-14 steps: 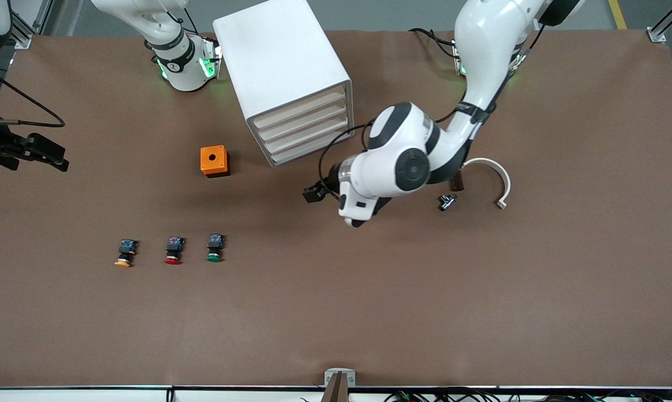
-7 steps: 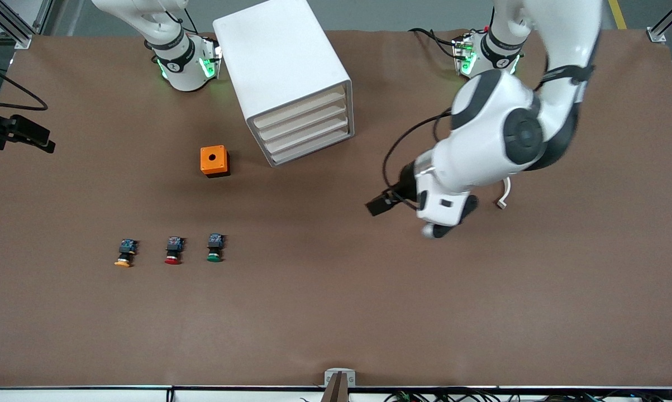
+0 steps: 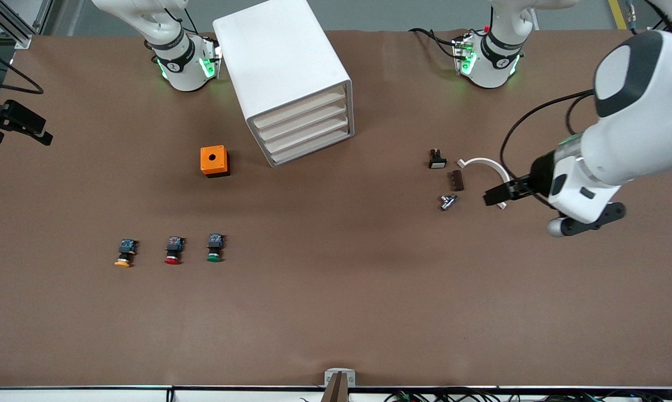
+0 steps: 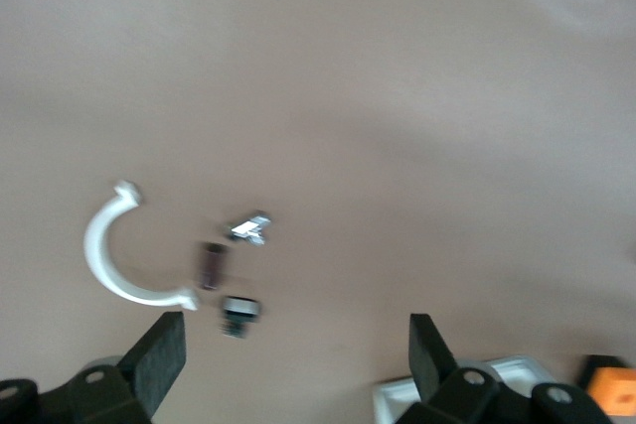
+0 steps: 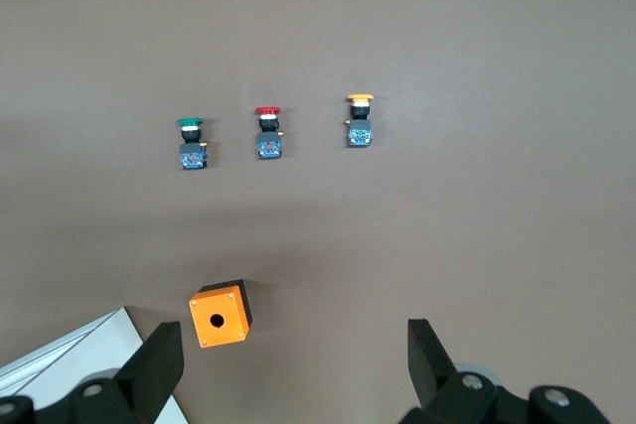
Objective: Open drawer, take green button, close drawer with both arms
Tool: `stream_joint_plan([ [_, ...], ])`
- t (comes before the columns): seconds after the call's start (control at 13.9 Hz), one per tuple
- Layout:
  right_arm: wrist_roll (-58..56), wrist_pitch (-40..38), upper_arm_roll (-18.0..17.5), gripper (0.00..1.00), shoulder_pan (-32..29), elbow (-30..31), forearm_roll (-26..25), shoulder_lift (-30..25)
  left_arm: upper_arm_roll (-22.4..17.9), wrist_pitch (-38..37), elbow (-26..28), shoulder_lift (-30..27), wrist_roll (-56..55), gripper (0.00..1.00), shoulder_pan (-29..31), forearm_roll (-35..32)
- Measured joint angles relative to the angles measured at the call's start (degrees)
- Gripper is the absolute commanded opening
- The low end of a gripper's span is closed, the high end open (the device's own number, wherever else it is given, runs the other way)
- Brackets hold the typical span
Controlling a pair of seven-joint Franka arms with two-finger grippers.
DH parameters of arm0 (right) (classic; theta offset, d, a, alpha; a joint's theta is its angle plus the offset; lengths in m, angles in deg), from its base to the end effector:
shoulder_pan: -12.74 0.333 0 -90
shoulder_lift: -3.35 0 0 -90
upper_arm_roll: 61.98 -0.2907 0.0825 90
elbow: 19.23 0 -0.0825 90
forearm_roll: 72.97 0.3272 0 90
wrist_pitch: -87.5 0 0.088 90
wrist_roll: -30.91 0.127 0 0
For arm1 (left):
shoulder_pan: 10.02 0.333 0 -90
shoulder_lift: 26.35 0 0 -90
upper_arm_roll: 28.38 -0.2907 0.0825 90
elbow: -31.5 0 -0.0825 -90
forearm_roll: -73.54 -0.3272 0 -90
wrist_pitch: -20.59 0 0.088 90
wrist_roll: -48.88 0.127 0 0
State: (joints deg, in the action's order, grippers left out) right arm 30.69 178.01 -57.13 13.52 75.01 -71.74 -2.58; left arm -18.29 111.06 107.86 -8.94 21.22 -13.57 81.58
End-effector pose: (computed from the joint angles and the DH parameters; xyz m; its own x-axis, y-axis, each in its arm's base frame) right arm 0.4684 -0.0327 0.5991 0.9970 -0.0672 0.0381 -0.0660 -0.9974 -0.0300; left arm 0.5604 -0.1394 0.5191 0.9609 0.2413 -0.1359 0.2603 -0.9546 0.1447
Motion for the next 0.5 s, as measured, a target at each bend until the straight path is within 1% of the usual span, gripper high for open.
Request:
stream_joint_plan([
  [0.14, -0.04, 0.8, -0.06, 1.0, 0.05, 1.7, 0.03, -1.53, -0.05, -1.49, 0.25, -1.25, 6.43, 0.99, 3.71, -0.62],
  [0.29, -0.04, 0.99, -0.1, 1.0, 0.37, 1.99, 0.07, -1.84, -0.11, -2.25, 0.93, -2.86, 12.36, 0.99, 7.67, -0.66],
  [0.43, -0.04, 1.07, -0.09, 1.0, 0.42, 2.17, 0.07, -1.84, -0.17, -2.58, 3.22, -5.47, 16.55, 0.99, 10.23, -0.87],
  [0.5, -0.04, 1.07, -0.06, 1.0, 0.41, 2.26, 0.07, -1.84, -0.4, -2.58, 4.8, -6.84, 17.5, 0.99, 10.48, -1.53],
])
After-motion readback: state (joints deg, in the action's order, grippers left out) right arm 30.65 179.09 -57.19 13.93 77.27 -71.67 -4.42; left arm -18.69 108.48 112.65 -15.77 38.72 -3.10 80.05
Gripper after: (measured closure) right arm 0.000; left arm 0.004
